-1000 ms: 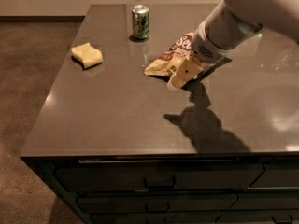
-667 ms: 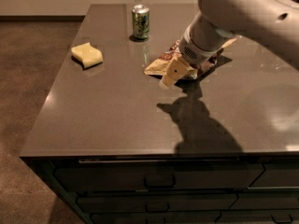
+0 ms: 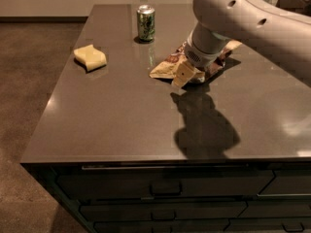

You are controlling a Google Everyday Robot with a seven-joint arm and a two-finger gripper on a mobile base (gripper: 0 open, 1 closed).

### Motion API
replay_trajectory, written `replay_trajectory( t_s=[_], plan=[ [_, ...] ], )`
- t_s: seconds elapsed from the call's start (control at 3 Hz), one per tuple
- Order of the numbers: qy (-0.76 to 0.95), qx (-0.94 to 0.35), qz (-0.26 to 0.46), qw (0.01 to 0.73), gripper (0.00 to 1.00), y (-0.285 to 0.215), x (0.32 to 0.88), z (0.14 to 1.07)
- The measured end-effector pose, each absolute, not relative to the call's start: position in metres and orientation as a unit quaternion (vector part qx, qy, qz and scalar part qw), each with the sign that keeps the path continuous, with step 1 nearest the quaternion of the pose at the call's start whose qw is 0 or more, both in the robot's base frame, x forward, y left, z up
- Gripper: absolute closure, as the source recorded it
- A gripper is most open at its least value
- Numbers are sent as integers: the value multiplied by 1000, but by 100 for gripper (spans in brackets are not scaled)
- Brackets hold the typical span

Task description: Pick brown chip bag

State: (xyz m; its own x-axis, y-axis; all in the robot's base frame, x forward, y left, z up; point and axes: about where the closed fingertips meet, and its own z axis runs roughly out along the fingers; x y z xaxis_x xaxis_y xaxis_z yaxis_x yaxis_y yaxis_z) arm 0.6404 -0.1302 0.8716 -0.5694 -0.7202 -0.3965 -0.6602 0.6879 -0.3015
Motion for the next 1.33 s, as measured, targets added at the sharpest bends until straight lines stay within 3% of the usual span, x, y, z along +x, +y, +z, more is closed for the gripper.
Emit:
replay_trajectory(
  t_s=[1.0, 1.33],
  plan=[
    [875, -403, -54, 263, 88, -136, 643, 895],
    [860, -418, -53, 288, 100, -133, 639, 933]
  ],
)
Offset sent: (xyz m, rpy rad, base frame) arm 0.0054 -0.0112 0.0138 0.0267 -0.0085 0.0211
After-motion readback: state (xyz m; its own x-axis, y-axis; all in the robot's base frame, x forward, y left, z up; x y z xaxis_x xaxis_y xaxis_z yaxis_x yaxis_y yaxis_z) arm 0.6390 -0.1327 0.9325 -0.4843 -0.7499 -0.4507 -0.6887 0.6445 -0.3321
